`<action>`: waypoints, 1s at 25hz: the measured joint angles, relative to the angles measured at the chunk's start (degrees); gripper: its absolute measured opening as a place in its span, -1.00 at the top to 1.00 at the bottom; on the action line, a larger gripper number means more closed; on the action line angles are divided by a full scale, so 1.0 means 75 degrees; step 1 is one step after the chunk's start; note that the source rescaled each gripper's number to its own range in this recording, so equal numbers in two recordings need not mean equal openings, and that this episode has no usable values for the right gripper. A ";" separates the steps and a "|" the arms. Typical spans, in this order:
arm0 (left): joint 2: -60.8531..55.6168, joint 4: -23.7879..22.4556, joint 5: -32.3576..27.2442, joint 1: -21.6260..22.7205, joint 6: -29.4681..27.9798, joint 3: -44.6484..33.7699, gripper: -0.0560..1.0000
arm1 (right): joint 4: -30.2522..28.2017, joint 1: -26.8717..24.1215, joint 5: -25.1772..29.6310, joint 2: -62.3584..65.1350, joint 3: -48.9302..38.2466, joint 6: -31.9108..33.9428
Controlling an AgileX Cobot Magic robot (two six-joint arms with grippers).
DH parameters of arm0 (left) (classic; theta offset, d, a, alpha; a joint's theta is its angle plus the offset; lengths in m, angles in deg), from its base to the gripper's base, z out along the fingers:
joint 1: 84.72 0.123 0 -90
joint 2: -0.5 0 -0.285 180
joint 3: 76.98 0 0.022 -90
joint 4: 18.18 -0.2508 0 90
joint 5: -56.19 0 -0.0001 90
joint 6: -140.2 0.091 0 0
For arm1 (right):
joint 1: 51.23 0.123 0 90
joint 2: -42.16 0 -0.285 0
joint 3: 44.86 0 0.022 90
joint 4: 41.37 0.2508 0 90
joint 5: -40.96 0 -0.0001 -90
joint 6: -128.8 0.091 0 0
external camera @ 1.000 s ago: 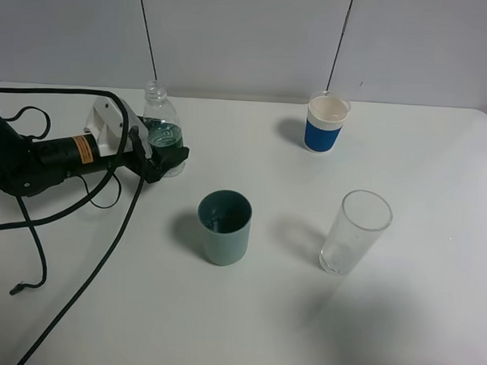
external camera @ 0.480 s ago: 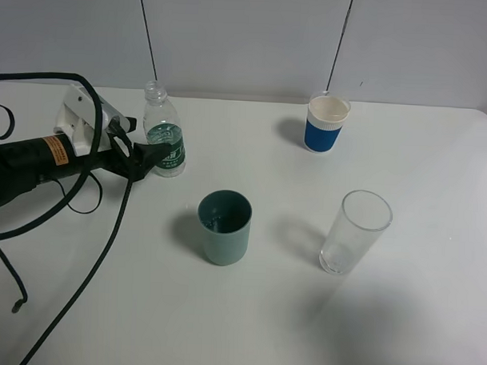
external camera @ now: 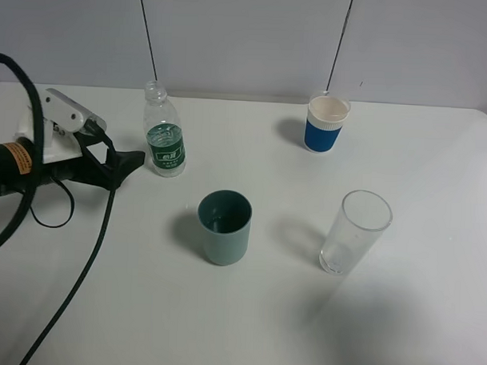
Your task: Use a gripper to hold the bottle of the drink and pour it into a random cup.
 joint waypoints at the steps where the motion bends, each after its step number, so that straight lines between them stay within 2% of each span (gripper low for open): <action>1: -0.0168 0.0018 -0.0291 0.0000 -0.0131 -0.0020 -0.45 | 0.0000 0.0000 0.0000 0.0000 0.0000 0.0000; 8: -0.1724 0.0475 -0.1967 0.0000 -0.0500 -0.0045 -0.45 | 0.0000 0.0000 0.0000 0.0000 0.0000 0.0000; 16: -0.3572 0.1005 -0.3819 0.0000 -0.0526 -0.0047 -0.45 | 0.0000 0.0000 0.0000 0.0000 0.0000 0.0000; 25: -0.5218 0.1413 -0.6905 0.0000 -0.0488 0.0721 -0.45 | 0.0000 0.0000 0.0000 0.0000 0.0000 0.0000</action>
